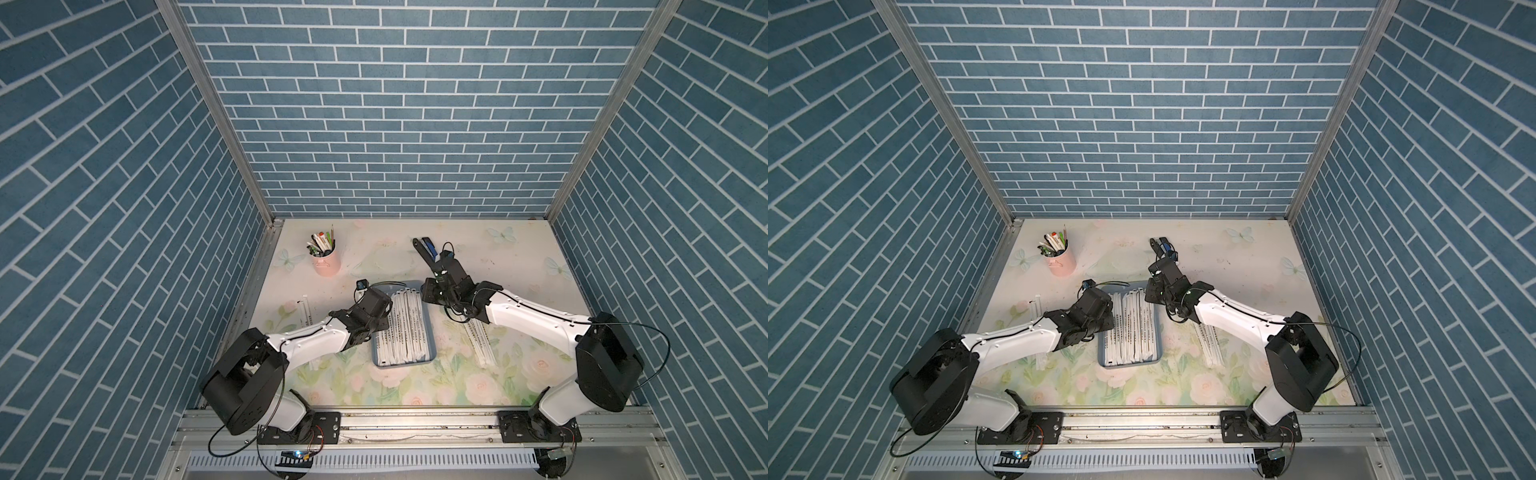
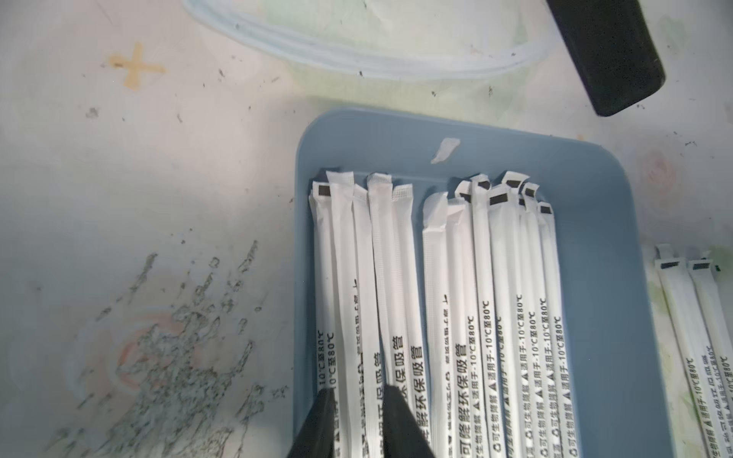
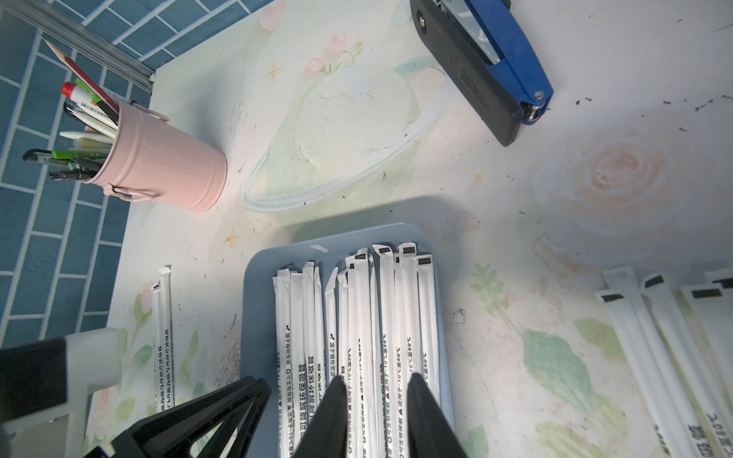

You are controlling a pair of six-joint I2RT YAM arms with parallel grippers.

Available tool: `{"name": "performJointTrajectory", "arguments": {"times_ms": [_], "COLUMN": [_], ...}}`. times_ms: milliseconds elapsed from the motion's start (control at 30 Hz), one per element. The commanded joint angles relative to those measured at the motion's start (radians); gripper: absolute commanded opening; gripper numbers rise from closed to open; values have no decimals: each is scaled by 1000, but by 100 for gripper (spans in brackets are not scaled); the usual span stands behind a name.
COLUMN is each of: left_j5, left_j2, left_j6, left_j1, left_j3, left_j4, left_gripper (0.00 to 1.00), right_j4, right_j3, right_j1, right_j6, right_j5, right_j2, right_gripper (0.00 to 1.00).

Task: Put the straws into the storage box
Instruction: Place the straw in the storage box, then pick up the straw from the center of the board.

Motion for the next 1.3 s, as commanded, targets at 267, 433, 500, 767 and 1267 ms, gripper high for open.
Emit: {"name": "performJointTrajectory", "arguments": {"times_ms": [267,433,500,767,1267], "left_j5": [-118,-74,-30,122,65], "left_j2": [-270,-347,-345,-420,-375], "left_j6": [99,133,152,199,223], "left_j1": [196,412,492,526,276], "left_j3": [9,-27,-32,-67,-53], "left_j4": [-206,-272,-278,-119,13], "left_gripper": [60,61,60,62,68], "right_j4": [-25,-52,-62,-299,-464], "right_j3": [-4,-7,-26,-142,-136], "right_j1": [-2,-2,-7,-91,-112], "right_j6": [-113,-171,-194,-305,-415], "right_j5": [-4,-30,-32,44,69], "right_j2": [-14,1,-14,-115,-53], "right_gripper": [28,28,25,25,20]}}
